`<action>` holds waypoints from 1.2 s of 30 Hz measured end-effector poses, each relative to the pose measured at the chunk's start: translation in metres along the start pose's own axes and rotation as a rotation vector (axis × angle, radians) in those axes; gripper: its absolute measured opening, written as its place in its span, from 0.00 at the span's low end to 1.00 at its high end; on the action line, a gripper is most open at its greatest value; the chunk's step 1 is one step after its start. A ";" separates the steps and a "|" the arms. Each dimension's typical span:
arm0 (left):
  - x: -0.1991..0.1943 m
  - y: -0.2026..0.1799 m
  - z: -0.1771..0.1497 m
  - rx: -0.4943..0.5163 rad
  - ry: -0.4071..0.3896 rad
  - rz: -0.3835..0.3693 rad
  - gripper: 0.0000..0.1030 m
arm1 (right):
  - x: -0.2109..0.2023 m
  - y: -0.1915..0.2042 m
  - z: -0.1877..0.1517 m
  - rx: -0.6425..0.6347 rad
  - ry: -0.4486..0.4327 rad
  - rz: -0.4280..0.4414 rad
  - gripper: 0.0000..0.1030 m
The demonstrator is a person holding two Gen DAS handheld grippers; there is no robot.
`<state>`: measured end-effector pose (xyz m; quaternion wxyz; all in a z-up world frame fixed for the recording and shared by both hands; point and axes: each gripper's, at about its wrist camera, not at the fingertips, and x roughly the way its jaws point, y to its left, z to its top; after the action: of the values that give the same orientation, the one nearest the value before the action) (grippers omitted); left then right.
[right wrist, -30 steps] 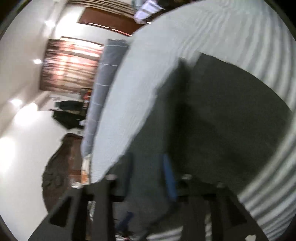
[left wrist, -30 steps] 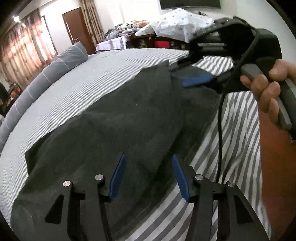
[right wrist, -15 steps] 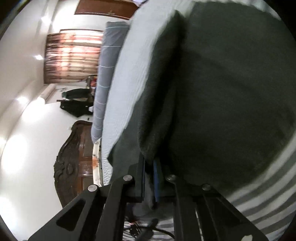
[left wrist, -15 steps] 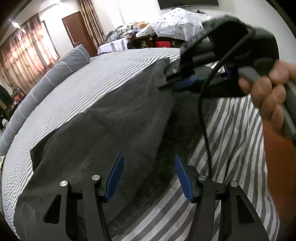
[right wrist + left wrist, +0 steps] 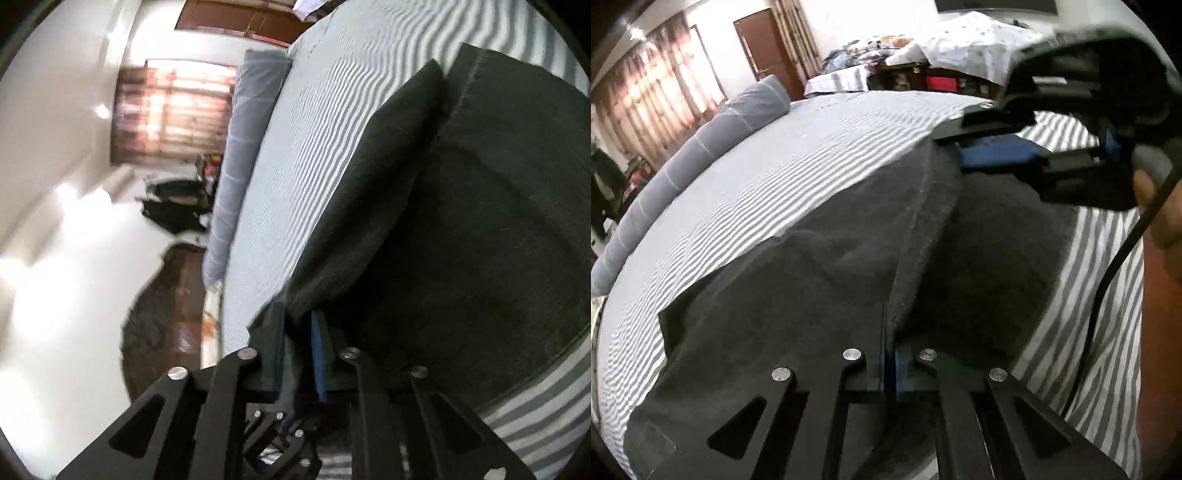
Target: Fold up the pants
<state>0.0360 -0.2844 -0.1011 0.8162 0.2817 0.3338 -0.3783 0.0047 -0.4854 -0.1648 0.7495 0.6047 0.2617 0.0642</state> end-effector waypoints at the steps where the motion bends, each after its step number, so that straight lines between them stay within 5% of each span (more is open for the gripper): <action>1: -0.001 0.002 0.001 -0.003 0.001 -0.004 0.03 | -0.001 -0.005 0.003 0.019 -0.020 0.005 0.26; 5: -0.001 0.006 0.003 -0.011 0.000 -0.014 0.03 | -0.006 -0.029 0.026 0.098 -0.108 0.013 0.27; 11: -0.001 0.001 -0.002 0.005 -0.003 -0.023 0.03 | -0.006 -0.032 0.070 0.090 -0.170 -0.091 0.26; 13: -0.001 -0.001 -0.004 0.015 -0.007 -0.027 0.03 | 0.001 -0.018 0.081 0.040 -0.154 -0.131 0.12; 15: 0.000 -0.003 -0.004 0.014 -0.003 -0.034 0.03 | 0.013 0.002 0.090 -0.034 -0.128 -0.183 0.12; 17: 0.003 -0.001 -0.005 -0.004 0.009 -0.048 0.03 | 0.036 0.023 0.097 -0.102 -0.073 -0.221 0.15; 20: 0.005 0.002 -0.005 -0.015 0.016 -0.054 0.03 | 0.066 0.040 0.103 -0.143 -0.023 -0.225 0.33; 24: 0.007 0.006 -0.004 -0.024 0.021 -0.060 0.03 | 0.090 0.050 0.103 -0.164 0.033 -0.215 0.34; 36: 0.014 0.009 -0.006 -0.042 0.037 -0.066 0.03 | 0.028 -0.007 0.104 -0.062 -0.049 -0.300 0.31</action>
<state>0.0477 -0.2809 -0.1138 0.8027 0.2603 0.3656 -0.3928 0.0759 -0.5664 -0.1666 0.7753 0.5365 0.3287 -0.0554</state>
